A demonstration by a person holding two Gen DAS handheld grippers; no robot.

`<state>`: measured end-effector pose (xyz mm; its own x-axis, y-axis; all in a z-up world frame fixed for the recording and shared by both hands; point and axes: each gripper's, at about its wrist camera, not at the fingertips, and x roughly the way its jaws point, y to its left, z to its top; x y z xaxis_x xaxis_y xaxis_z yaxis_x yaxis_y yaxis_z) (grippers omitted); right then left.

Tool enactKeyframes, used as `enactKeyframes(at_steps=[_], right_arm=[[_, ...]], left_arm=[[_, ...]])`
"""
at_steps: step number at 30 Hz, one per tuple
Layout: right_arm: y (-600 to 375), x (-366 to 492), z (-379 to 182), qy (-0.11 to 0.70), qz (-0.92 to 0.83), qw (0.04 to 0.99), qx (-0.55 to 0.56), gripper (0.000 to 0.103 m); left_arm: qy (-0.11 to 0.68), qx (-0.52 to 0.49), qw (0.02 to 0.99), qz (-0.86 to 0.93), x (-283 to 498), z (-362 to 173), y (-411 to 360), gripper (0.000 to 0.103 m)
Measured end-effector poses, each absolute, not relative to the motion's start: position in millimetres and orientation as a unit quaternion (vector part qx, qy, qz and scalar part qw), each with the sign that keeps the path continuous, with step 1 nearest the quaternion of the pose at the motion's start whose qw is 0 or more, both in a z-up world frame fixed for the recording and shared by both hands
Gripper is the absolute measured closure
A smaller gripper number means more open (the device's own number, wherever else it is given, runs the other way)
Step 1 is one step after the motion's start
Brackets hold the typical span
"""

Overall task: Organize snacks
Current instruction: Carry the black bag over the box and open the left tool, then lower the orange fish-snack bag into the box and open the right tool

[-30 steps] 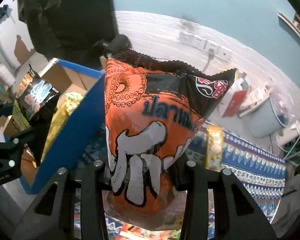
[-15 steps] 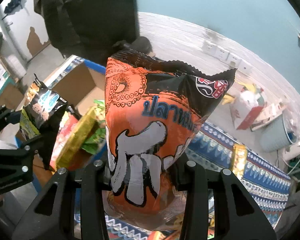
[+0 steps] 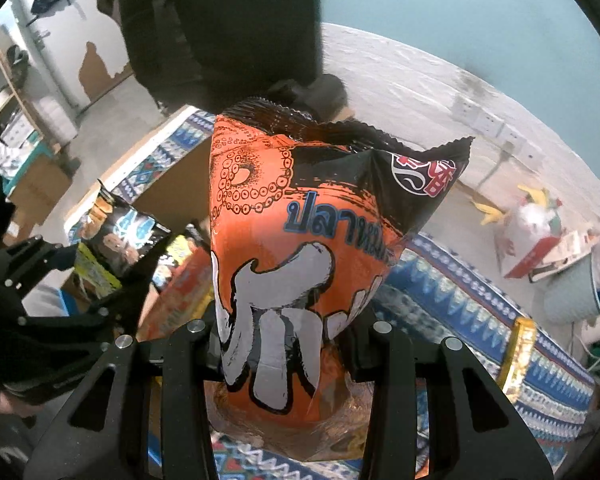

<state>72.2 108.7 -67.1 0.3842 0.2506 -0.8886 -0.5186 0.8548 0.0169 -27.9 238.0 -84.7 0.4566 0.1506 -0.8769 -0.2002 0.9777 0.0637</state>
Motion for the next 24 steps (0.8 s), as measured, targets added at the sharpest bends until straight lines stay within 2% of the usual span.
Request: enactKeyframes(at_steps=[2, 3, 7, 14, 16, 18, 24], right_arm=[[117.1, 73.4, -71.1, 0.507, 0.240, 0.817, -0.133, 0.064], [120.3, 74.2, -73.6, 0.509, 0.242, 0.815, -0.132, 0.064], [130.6, 79.4, -82.6, 0.521, 0.251, 0.807, -0.122, 0.064], [146.7, 82.1, -89.9, 0.529, 0.269, 0.796, -0.115, 0.063], [148.9, 82.4, -89.9, 0.529, 0.275, 0.795, -0.112, 0.059], [148.8, 82.4, -88.2, 0.527, 0.277, 0.796, -0.107, 0.045], [136.6, 79.7, -75.0, 0.512, 0.266, 0.808, -0.113, 0.041]], left_arm=[[0.517, -0.025, 0.848, 0.112, -28.5, -87.1, 241.1, 0.038], [0.521, -0.026, 0.845, 0.118, -28.2, -89.1, 244.4, 0.033], [0.522, -0.026, 0.842, 0.136, -29.9, -89.1, 252.4, 0.027], [0.514, -0.049, 0.845, 0.139, -33.6, -82.3, 263.2, 0.026], [0.512, -0.050, 0.846, 0.143, -33.3, -81.1, 264.2, 0.025], [0.511, -0.054, 0.846, 0.142, -32.6, -79.3, 264.0, 0.025], [0.508, -0.051, 0.850, 0.131, -29.5, -74.0, 252.4, 0.025]])
